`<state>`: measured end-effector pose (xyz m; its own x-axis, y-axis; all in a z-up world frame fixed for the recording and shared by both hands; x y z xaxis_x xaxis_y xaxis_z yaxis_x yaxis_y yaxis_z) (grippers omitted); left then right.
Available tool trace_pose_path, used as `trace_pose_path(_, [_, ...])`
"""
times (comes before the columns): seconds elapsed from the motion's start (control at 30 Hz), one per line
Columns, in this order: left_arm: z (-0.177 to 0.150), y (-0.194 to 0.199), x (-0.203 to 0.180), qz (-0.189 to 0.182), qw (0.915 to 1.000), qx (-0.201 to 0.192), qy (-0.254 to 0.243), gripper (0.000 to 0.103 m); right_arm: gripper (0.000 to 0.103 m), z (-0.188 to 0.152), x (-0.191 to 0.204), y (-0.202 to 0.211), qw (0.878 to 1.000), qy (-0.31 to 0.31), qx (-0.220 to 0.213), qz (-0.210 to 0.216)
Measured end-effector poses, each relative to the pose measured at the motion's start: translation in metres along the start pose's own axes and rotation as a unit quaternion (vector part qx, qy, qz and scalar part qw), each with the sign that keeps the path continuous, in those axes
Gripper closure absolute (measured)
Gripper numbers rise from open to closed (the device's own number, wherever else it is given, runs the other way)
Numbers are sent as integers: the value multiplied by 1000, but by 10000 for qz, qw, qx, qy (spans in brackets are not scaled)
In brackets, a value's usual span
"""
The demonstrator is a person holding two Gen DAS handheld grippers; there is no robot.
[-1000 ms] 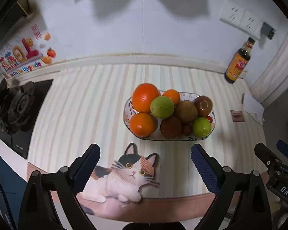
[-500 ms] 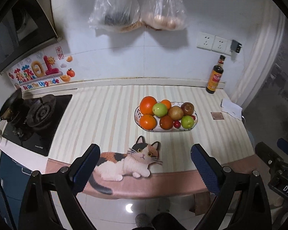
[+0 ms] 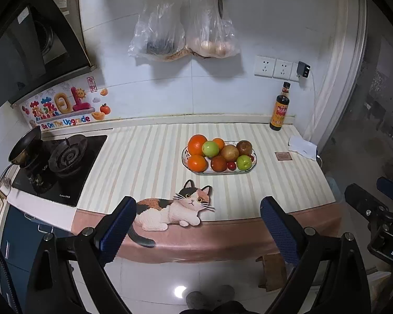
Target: Organize fruits
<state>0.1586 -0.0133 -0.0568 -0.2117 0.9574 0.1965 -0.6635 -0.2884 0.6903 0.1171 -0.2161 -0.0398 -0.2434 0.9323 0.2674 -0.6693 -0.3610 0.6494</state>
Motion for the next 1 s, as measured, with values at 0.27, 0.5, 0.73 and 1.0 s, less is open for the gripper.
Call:
trace_pose_path(0.27, [-1,11,-4,86,9999,-57,120,6,3,2,-2,13,9997,87,-37,226])
trace_pose_path(0.5, [13,-5,-12,157,9998,100,120,5,3,10,-12,-4,9997,109,44,196])
trace_pose_path(0.73, [31,-28,-16,222,9995,221,99,5,3,33,-22,-32,9998,103,76,125])
trace_pose_path(1.0, [49,-56,-18,328,9987,388,9,5,3,49,-32,-79,9992,5,372,119])
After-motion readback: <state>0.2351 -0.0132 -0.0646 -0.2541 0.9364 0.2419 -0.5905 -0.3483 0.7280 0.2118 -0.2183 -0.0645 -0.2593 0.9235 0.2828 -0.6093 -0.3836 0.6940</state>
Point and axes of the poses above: each gripper's, at about its wrist camera, not at the fingertips, and y roughly against the way its jaws point, x to its left, z to its top, the point moved 3 cm from there along -y, roughly the way its jaws point, and after that the axes turned 15 degrees about z, right-handed, at the moved point
